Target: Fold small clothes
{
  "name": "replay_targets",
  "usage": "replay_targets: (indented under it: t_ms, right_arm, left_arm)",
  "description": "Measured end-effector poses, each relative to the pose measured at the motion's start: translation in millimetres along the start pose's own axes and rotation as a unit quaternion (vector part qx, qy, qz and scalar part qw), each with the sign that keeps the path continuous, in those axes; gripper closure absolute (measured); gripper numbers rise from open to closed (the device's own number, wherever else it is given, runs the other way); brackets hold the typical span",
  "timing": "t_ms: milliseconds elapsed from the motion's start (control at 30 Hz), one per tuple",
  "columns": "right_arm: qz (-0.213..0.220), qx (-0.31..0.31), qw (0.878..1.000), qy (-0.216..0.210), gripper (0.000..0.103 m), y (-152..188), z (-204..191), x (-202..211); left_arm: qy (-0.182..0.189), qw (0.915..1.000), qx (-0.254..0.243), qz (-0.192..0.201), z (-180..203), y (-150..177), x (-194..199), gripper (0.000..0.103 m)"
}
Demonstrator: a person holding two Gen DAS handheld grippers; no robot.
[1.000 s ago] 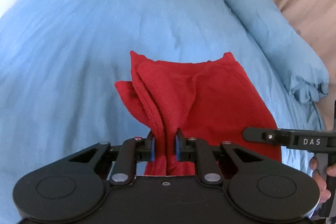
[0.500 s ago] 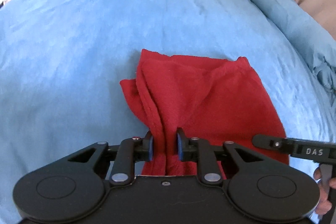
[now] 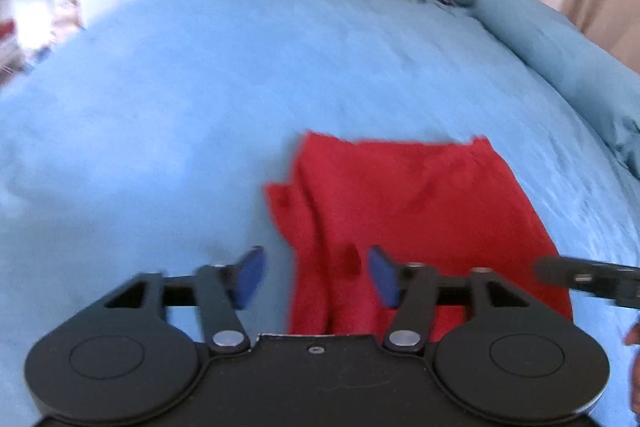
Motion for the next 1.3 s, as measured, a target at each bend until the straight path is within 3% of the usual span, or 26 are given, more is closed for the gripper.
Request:
replay_targets:
  t_ms: [33, 167, 233, 400, 600, 767, 1033, 1300]
  right_arm:
    - [0.016, 0.006, 1.0, 0.012, 0.0, -2, -5, 13]
    - [0.038, 0.031, 0.998, 0.044, 0.0, -7, -35, 76]
    - [0.043, 0.041, 0.996, 0.062, 0.0, -8, -54, 109]
    - [0.057, 0.048, 0.989, 0.131, 0.0, -9, -108, 202]
    - [0.064, 0.074, 0.976, 0.196, 0.0, 7, -165, 277]
    - [0.041, 0.086, 0.968, 0.231, 0.0, 38, -197, 302]
    - [0.004, 0.073, 0.964, 0.255, 0.0, 89, -218, 309]
    - [-0.019, 0.067, 0.964, 0.256, 0.0, 115, -225, 307]
  left_arm:
    - [-0.006, 0.9999, 0.001, 0.009, -2, -3, 13, 0.022]
    - [-0.007, 0.9991, 0.007, 0.04, -6, -10, 85, 0.017]
    - [-0.018, 0.9979, -0.003, 0.062, -4, -11, 129, 0.003]
    - [-0.031, 0.9938, -0.019, 0.105, 2, -2, 236, 0.0]
    - [-0.042, 0.9914, -0.039, 0.118, 9, 24, 309, 0.0]
    - [-0.041, 0.9936, -0.037, 0.099, 10, 57, 328, 0.0]
    - [-0.064, 0.9937, -0.06, 0.07, 3, 115, 331, 0.0]
    - [-0.046, 0.9954, -0.05, 0.068, 2, 125, 331, 0.0]
Point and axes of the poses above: each gripper's, at about its wrist camera, not at the fingertips, and x roughly against the way its jaws point, z to its right, y to its underside, the point moved 3 cm from there along -x, roughly the way its jaws point, and after that the axes turned 12 degrees about x, right-handed, at the moved point
